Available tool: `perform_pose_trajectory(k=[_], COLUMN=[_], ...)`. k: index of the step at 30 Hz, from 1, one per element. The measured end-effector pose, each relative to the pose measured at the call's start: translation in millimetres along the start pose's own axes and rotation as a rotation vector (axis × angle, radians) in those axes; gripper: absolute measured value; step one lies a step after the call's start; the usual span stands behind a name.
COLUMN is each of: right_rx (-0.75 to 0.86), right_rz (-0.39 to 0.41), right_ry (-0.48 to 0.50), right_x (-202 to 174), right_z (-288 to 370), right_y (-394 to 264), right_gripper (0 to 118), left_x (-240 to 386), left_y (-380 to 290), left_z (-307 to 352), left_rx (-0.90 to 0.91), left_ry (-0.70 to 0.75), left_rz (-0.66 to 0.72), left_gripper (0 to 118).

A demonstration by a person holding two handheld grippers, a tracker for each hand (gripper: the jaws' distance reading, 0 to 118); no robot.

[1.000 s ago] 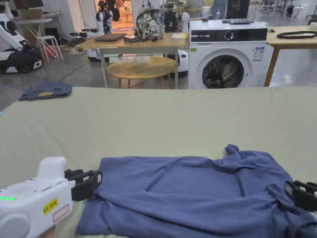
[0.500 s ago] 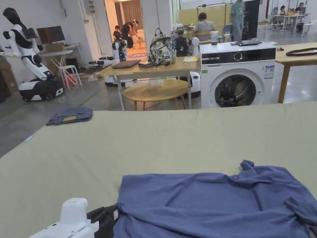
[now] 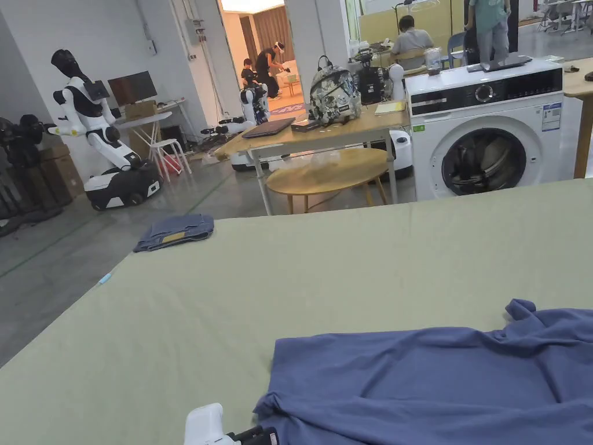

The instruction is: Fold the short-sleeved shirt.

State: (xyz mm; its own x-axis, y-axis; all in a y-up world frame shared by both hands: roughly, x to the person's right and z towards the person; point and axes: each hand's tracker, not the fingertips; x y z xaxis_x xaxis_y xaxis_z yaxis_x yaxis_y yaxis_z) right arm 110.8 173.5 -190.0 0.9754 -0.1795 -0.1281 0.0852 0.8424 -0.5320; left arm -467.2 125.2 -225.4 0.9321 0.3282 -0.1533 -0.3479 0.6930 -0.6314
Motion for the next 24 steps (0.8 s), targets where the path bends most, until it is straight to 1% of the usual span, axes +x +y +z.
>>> perform_pose_trajectory(k=[3,4,5,6,7,8,9,10,11,12,13,14,15,17,19,20,21,22,23,24], right_rx=[-0.014,-0.019,-0.025,-0.030,-0.035,-0.047,-0.049,-0.049,-0.043,-0.035,-0.037,-0.069,-0.123,-0.138,-0.135,-0.152,-0.198,-0.231,-0.290,-0.288], right_rz=[-0.032,-0.040,-0.050,-0.058,-0.067,-0.080,-0.074,-0.068,-0.059,-0.069,-0.092,-0.143,-0.196,-0.268,-0.302,-0.308,-0.312,-0.316,-0.316,-0.292], right_ry=[-0.026,-0.030,-0.038,-0.042,-0.039,-0.016,-0.016,-0.023,-0.052,-0.080,-0.097,-0.098,-0.063,-0.015,-0.090,-0.099,-0.075,-0.045,-0.045,-0.079], right_x=[10,13,16,18,20,23,23,22,21,21,27,32,38,52,56,58,57,58,56,50], right_z=[4,4,5,5,3,-3,-8,-13,-19,-26,-34,-46,-61,-84,-105,-118,-127,-134,-143,-144], right_y=[-3,-4,-4,-4,-4,-3,-1,2,6,11,13,18,22,22,22,20,16,12,6,-3], right_gripper=[0,0,0,0,0,0,0,0,0,6,29,67,77,76,76,74,60,39,24,24], left_x=[9,12,20,22,23,24,23,19,17,17,18,23,24,26,32,32,32,32,33,34], left_y=[-8,-11,-14,-15,-12,-9,-5,-2,-1,-3,-5,-8,-7,-4,-5,-6,-7,-7,-8,-9], left_z=[-23,-28,-25,-30,-38,-49,-50,-51,-51,-50,-50,-45,-45,-45,-38,-37,-36,-33,-31,-30], left_rx=[-0.133,-0.132,-0.092,-0.086,-0.143,-0.197,-0.188,-0.182,-0.189,-0.187,-0.181,-0.178,-0.180,-0.192,-0.200,-0.199,-0.197,-0.195,-0.192,-0.189], left_ry=[0.007,0.016,0.051,0.079,0.041,0.057,0.064,0.057,0.054,0.053,0.053,0.056,0.060,0.065,0.061,0.059,0.054,0.050,0.047,0.044], left_rz=[0.053,0.034,-0.022,-0.070,-0.060,-0.078,-0.098,-0.085,-0.080,-0.083,-0.092,-0.098,-0.100,-0.098,-0.107,-0.107,-0.102,-0.096,-0.089,-0.084], left_gripper=[35,35,31,24,9,0,0,0,0,0,0,0,0,0,0,0,0,0,0,0])
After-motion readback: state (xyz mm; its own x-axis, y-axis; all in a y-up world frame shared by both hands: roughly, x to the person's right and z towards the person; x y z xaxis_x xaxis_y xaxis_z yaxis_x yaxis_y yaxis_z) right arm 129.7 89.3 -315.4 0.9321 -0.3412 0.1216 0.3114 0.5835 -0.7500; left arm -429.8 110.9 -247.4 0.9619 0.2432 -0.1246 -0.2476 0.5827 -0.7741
